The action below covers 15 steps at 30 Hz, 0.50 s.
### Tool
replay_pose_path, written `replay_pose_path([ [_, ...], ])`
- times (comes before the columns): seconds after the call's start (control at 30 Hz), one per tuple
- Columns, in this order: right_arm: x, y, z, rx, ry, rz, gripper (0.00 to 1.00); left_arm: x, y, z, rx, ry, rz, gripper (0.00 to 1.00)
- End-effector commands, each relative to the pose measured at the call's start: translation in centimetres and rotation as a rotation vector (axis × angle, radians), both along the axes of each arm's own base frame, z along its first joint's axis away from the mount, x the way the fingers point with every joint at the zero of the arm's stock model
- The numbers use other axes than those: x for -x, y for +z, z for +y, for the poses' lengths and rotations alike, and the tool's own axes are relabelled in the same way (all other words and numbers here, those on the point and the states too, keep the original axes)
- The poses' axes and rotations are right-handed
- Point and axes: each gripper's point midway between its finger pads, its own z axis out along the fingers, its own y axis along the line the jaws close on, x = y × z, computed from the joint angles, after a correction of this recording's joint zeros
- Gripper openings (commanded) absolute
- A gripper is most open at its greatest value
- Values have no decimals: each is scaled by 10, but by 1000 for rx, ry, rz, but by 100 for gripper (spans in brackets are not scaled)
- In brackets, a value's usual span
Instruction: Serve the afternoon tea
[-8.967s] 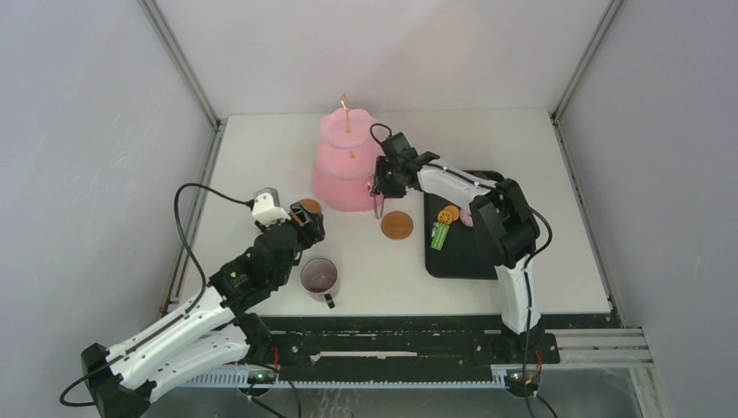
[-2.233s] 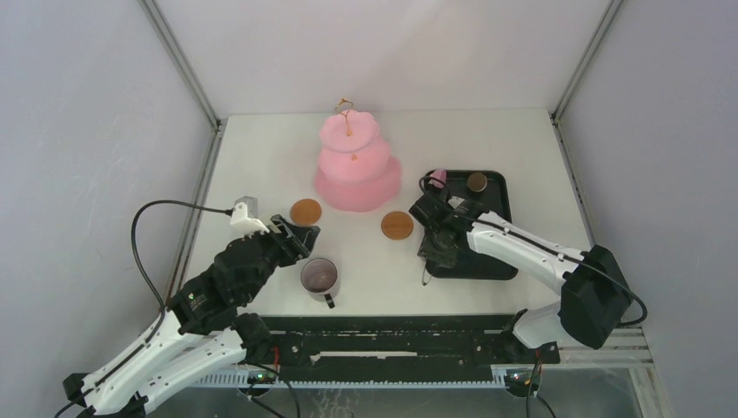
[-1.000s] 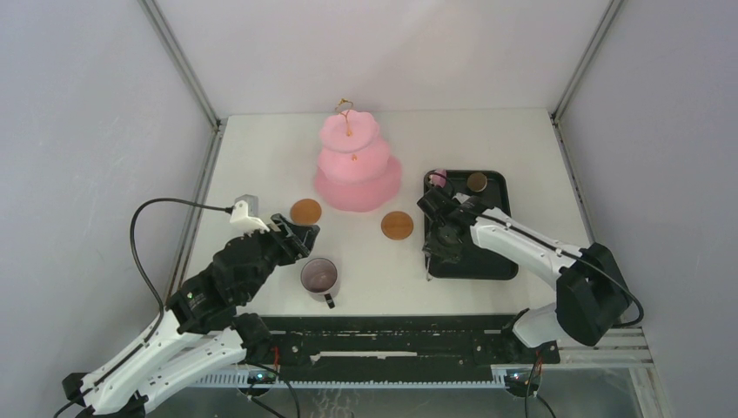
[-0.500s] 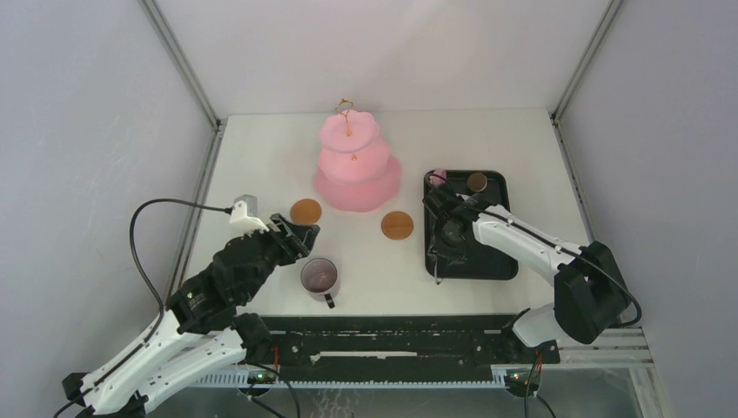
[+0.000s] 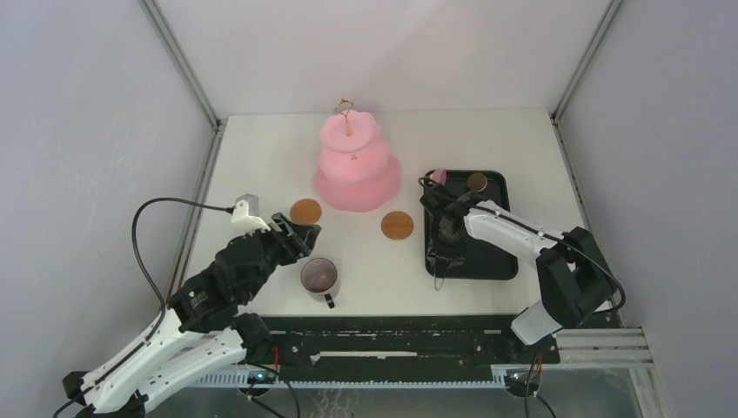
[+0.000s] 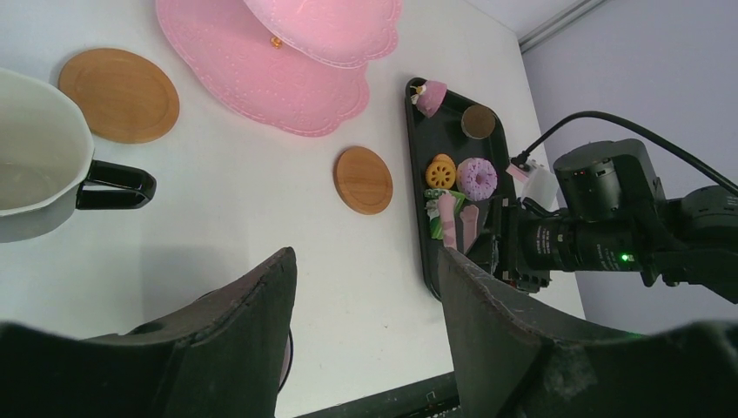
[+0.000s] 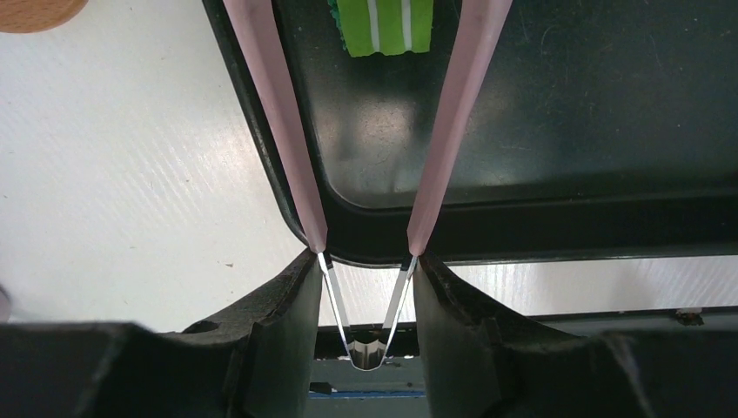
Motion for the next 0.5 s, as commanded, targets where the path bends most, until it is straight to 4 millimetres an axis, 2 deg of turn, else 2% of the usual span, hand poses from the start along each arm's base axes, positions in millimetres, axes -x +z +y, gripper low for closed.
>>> replay_pose_path([
  [0.0, -7, -2, 5, -25, 27, -17, 50, -2, 24, -3, 60, 2, -41, 65],
  [0.33, -6, -3, 5, -24, 42, -6, 50, -2, 25, -3, 67, 4, -43, 65],
  [0.47, -6, -5, 5, -22, 42, -5, 46, -2, 24, -4, 69, 2, -41, 65],
])
